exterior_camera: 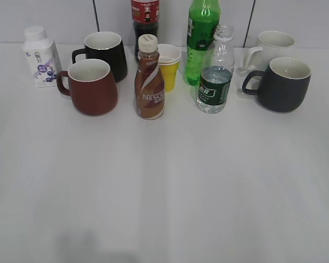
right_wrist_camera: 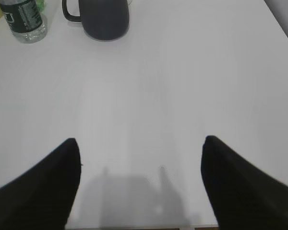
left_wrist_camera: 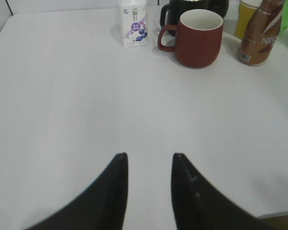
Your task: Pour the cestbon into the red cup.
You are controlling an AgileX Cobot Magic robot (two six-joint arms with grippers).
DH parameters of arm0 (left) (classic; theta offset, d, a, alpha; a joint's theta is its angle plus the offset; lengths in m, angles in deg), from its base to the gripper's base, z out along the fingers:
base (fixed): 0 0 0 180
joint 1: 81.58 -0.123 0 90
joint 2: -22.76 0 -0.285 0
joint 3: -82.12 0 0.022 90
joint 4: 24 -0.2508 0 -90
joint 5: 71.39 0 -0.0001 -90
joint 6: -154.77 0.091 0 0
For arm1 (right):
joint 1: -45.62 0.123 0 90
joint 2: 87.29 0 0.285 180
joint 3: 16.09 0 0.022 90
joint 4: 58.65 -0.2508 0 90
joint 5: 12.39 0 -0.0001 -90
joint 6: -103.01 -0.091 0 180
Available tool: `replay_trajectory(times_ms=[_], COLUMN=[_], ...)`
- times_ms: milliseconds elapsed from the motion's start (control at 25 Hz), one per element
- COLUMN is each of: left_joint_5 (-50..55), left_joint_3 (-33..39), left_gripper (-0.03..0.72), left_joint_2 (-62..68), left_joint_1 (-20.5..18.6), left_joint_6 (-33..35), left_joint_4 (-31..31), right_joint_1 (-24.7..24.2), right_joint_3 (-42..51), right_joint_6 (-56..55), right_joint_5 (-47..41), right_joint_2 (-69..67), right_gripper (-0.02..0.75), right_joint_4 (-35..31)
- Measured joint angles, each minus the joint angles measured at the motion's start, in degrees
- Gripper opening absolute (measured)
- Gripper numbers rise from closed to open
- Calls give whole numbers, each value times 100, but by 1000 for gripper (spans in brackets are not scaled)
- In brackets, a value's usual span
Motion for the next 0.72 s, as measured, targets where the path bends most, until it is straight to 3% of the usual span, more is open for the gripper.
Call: replay_trajectory(times_ms=[720], left_joint_5=[0], left_joint_3=[0], left_gripper=[238], left_joint_2=[0], left_joint_1=[0], left_joint_6=[0], left_joint_4=[0], right_joint_1=[0], right_joint_3=[0], right_joint_6=[0], right_joint_5=[-1], right_joint_2=[0], right_gripper=[587], right_joint_4=[0])
